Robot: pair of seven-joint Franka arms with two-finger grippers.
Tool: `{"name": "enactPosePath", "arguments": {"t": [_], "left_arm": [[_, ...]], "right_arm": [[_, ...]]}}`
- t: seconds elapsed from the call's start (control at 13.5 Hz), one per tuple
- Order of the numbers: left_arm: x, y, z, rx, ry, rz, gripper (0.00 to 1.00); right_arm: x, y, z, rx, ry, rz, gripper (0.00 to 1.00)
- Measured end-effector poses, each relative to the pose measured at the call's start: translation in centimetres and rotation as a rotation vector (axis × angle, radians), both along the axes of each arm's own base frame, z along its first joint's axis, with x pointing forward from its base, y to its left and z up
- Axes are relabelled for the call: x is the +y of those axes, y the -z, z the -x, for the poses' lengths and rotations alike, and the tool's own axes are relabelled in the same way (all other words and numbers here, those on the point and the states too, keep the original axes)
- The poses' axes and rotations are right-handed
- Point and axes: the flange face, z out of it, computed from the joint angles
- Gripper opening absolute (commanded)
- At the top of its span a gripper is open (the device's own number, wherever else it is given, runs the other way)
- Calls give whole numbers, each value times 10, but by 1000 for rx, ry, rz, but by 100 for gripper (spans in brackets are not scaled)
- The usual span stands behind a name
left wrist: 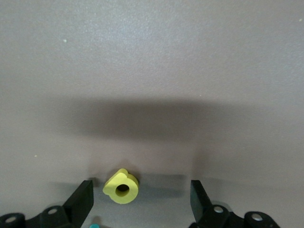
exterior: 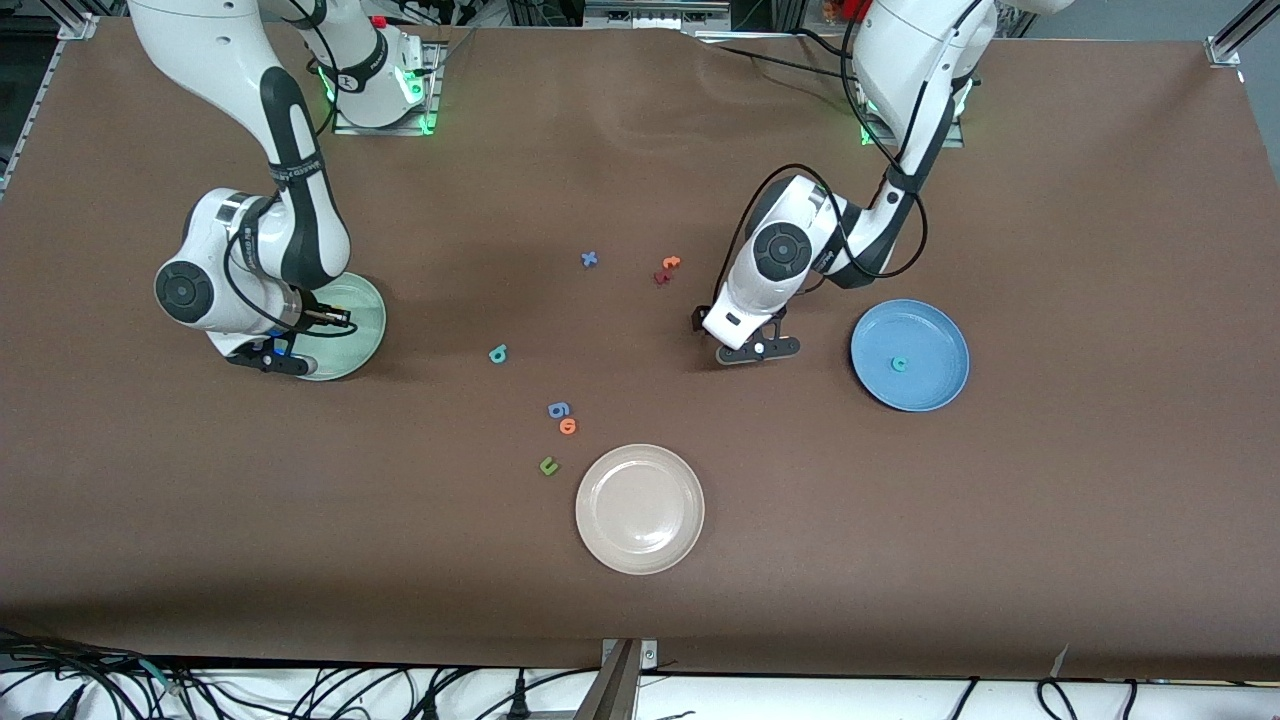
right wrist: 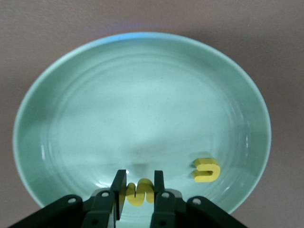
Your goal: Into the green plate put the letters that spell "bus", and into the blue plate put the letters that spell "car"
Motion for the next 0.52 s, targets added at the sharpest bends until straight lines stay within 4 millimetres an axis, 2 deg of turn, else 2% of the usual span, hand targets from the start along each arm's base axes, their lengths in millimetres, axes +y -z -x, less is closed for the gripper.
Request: {"name": "enactPosePath", "arguments": {"t": [0.07, 0.3, 0.52], "left_arm": [[1, 1, 0, -1, -1, -1, 78], [1, 1, 1, -1, -2, -1, 54], [2, -1, -1, -4, -4, 0, 44]], "right_arm": [[0, 1, 0, 2, 0, 2, 99], [0, 1, 0, 0, -1, 1, 100], [11, -13, -8, -21, -8, -11, 100]]}}
